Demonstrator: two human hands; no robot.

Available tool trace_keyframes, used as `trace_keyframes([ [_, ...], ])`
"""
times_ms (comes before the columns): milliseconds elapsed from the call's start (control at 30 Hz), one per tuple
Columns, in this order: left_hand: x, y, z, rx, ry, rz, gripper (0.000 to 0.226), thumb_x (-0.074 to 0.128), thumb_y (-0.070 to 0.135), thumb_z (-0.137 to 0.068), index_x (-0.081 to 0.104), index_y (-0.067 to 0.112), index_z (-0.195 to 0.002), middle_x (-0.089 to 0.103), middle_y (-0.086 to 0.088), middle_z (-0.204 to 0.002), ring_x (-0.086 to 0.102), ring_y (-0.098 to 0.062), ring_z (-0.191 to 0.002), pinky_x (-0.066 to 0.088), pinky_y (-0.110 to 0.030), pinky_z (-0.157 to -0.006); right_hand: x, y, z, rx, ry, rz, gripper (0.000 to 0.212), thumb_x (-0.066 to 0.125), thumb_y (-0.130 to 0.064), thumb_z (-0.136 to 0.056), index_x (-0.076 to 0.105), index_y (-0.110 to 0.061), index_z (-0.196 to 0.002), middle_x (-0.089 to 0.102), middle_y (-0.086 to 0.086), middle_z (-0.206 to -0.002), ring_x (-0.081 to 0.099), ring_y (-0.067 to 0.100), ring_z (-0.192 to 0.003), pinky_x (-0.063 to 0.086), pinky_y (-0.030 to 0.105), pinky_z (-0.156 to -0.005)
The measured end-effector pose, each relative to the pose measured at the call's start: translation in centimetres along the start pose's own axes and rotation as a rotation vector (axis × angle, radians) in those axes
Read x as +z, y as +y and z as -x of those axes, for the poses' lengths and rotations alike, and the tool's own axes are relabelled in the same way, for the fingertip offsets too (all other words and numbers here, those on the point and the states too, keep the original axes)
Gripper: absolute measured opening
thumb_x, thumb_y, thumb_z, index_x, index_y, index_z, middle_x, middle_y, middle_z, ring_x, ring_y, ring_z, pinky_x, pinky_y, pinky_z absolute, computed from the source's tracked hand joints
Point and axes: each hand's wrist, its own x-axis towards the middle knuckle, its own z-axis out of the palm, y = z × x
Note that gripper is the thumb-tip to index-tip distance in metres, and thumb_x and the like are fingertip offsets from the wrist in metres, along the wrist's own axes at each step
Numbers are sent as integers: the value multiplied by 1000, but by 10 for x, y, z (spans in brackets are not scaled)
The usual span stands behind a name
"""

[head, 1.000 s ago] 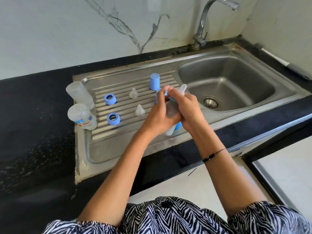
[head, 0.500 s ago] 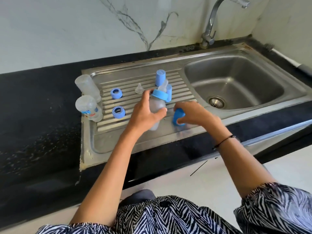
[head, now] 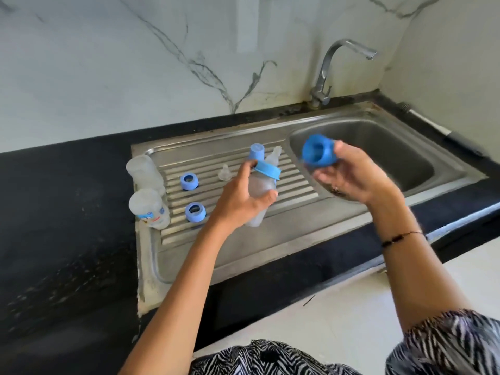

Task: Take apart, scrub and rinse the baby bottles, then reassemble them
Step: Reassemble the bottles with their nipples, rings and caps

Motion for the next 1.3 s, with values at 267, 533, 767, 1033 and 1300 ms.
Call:
trace_keyframes([
  [267, 0, -1, -5, 7, -15, 0, 60, 67, 26, -85, 37, 21, -137, 50, 0, -110, 53, -17, -92, 47, -24, -70, 25, 8, -12, -54, 214, 638, 34, 68, -18, -84, 57, -11, -115, 60, 15, -109, 62, 24, -85, 54, 31, -73],
  [533, -4, -12, -11, 77, -89, -88, 64, 70, 23, -83, 39, 17, -139, 50, 3, -114, 47, -10, -99, 32, -11, -70, 18, -19, 5, -417, 16, 313, 51, 62, 15, -76, 58, -21, -112, 57, 9, -119, 57, 19, -99, 51, 21, -78],
  [767, -4, -5, -16, 123, -180, -129, 67, 74, 27, -80, 40, 21, -138, 54, 2, -120, 54, -16, -103, 43, -26, -81, 20, -29, 13, -368, -237, 465, 52, 59, 19, -76, 60, -15, -116, 58, -1, -119, 58, 16, -111, 53, 33, -90],
  [1033, -1, -4, -16, 113, -148, -199, 72, 76, 29, -76, 39, 18, -137, 54, 0, -122, 54, -15, -100, 45, -27, -82, 29, -24, 18, -378, -306, 429, 49, 61, 20, -75, 60, -11, -113, 58, -6, -113, 59, 15, -109, 55, 30, -85],
  [1300, 6, -1, -13, 137, -78, -296, 69, 72, 28, -78, 40, 18, -138, 60, -8, -118, 58, -23, -99, 47, -33, -80, 37, -27, 17, -369, -291, 534, 48, 64, 13, -78, 60, -16, -117, 56, 1, -117, 67, 23, -89, 58, 28, -72],
])
